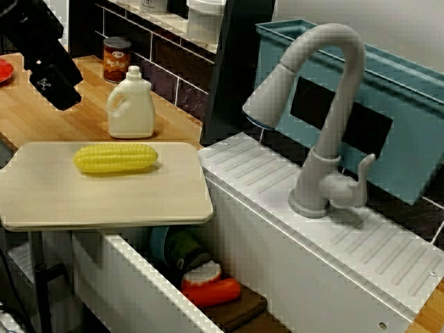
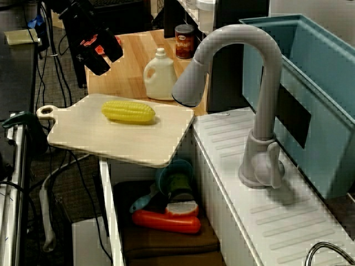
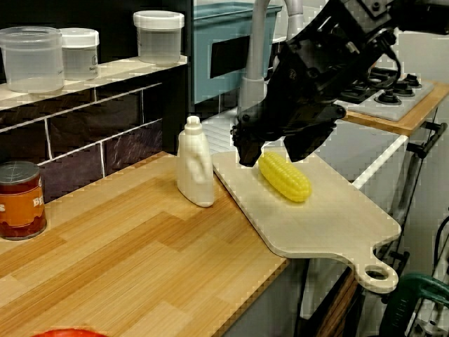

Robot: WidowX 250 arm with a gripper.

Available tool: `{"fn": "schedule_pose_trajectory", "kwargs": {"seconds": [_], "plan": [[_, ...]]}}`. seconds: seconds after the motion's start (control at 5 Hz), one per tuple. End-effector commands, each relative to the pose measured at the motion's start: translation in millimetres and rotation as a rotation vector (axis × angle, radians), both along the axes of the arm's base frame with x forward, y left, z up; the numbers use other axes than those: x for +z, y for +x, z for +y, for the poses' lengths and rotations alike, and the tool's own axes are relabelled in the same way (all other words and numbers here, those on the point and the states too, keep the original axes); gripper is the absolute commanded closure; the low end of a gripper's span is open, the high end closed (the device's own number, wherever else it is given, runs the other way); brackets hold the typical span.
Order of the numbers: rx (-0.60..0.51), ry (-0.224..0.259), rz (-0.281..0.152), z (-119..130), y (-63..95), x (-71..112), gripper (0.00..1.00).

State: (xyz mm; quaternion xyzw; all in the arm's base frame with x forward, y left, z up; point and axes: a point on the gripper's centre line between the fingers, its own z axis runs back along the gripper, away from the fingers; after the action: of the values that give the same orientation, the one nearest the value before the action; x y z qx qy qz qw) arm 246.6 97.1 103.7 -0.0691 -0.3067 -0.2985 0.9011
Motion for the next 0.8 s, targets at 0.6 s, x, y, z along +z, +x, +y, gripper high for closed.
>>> {"fn": "schedule_pose_trajectory", "kwargs": {"seconds": [0.6], "plan": [[-0.008,0.183,-0.002,-46,-7.8,-4.6,0.0]]}}
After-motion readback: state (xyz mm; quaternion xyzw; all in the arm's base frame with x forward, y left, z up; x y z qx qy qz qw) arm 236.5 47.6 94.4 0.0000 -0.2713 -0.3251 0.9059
